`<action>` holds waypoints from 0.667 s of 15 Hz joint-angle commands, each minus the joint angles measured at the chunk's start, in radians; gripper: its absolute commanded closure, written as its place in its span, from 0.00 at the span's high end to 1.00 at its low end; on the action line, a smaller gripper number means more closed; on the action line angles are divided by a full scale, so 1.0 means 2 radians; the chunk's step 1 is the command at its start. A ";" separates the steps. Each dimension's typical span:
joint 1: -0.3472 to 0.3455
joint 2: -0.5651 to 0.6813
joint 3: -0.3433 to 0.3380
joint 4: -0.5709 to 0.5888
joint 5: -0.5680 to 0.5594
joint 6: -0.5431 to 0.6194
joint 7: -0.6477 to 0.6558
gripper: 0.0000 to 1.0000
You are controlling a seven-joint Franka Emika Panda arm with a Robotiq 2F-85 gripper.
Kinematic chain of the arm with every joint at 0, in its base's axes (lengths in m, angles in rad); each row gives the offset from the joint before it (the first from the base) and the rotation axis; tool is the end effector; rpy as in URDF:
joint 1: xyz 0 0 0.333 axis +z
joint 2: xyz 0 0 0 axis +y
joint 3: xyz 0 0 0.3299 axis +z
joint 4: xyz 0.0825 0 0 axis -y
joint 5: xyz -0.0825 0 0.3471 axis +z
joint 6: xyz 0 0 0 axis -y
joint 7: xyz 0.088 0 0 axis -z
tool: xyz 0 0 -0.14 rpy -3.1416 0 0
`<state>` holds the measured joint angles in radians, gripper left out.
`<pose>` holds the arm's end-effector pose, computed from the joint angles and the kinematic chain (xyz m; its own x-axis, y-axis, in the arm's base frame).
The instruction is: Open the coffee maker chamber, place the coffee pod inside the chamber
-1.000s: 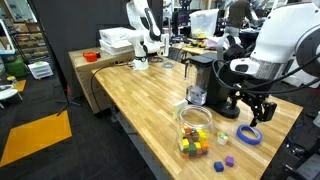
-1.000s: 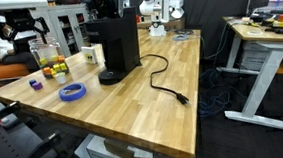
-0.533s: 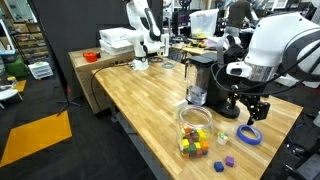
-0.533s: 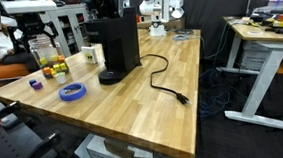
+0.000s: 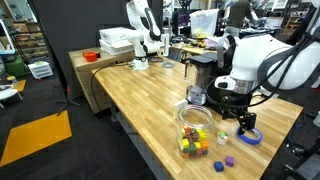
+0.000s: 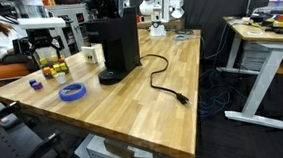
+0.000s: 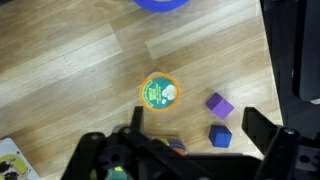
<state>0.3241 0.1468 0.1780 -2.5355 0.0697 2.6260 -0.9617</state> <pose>0.3832 0.2119 0.2290 0.1695 0.9854 0.0143 0.9827 -0.1679 -0.0788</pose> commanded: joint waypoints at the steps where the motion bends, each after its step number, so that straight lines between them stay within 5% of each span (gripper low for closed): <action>1: -0.028 0.028 0.020 0.010 -0.017 0.023 0.026 1.00; 10: -0.048 0.036 0.040 0.010 -0.018 0.022 0.030 1.00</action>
<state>0.2710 0.2173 0.2166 -2.5160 0.0538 2.6727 -0.9160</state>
